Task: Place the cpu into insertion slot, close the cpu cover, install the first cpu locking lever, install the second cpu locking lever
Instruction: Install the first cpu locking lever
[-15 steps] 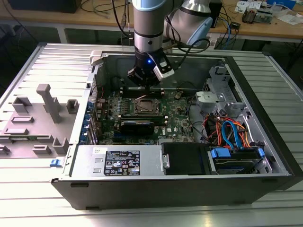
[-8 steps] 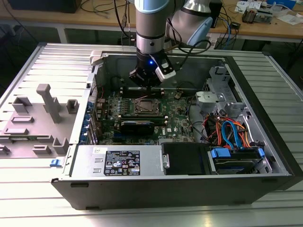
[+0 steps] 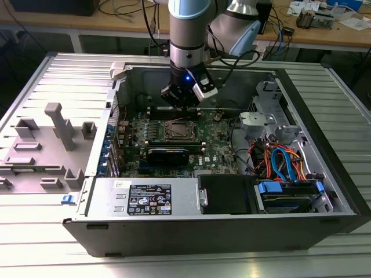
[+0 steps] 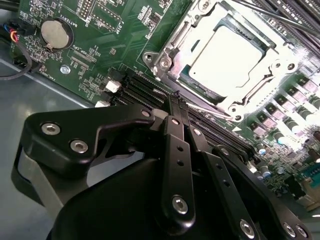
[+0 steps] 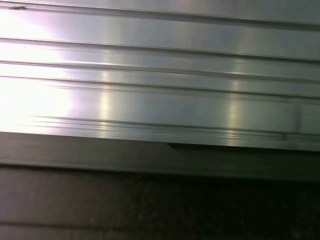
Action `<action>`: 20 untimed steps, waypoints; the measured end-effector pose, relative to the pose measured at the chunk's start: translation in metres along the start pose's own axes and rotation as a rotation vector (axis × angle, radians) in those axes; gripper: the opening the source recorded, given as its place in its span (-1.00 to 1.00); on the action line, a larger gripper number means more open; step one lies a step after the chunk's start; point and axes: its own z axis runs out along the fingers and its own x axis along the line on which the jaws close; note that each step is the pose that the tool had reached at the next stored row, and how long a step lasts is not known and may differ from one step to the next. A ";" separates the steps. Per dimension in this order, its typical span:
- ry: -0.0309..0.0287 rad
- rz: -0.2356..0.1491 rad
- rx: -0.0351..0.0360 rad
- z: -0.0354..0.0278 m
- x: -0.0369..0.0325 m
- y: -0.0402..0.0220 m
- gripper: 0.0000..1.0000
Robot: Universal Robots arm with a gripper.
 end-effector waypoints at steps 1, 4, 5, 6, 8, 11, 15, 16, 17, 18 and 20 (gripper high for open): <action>0.0000 0.000 0.0001 0.0009 -0.0003 0.0000 -0.79; -0.0001 0.000 0.0000 0.0046 -0.0007 -0.0002 -0.79; 0.0001 0.000 0.0000 0.0071 -0.0011 -0.0003 -0.79; 0.0001 0.000 0.0001 0.0079 -0.0013 -0.0003 -0.79; 0.0001 0.000 0.0003 0.0081 -0.0013 -0.0004 -0.79; 0.0000 0.000 0.0000 0.0083 -0.0014 -0.0003 -0.79; 0.0000 0.000 -0.0001 0.0084 -0.0014 -0.0004 -0.79; 0.0000 0.000 0.0000 0.0084 -0.0014 -0.0004 -0.79; -0.0001 0.000 0.0000 0.0084 -0.0014 -0.0003 -0.79; -0.0001 0.000 -0.0002 0.0083 -0.0015 -0.0003 -0.79; -0.0001 0.000 -0.0003 0.0076 -0.0015 -0.0003 -0.79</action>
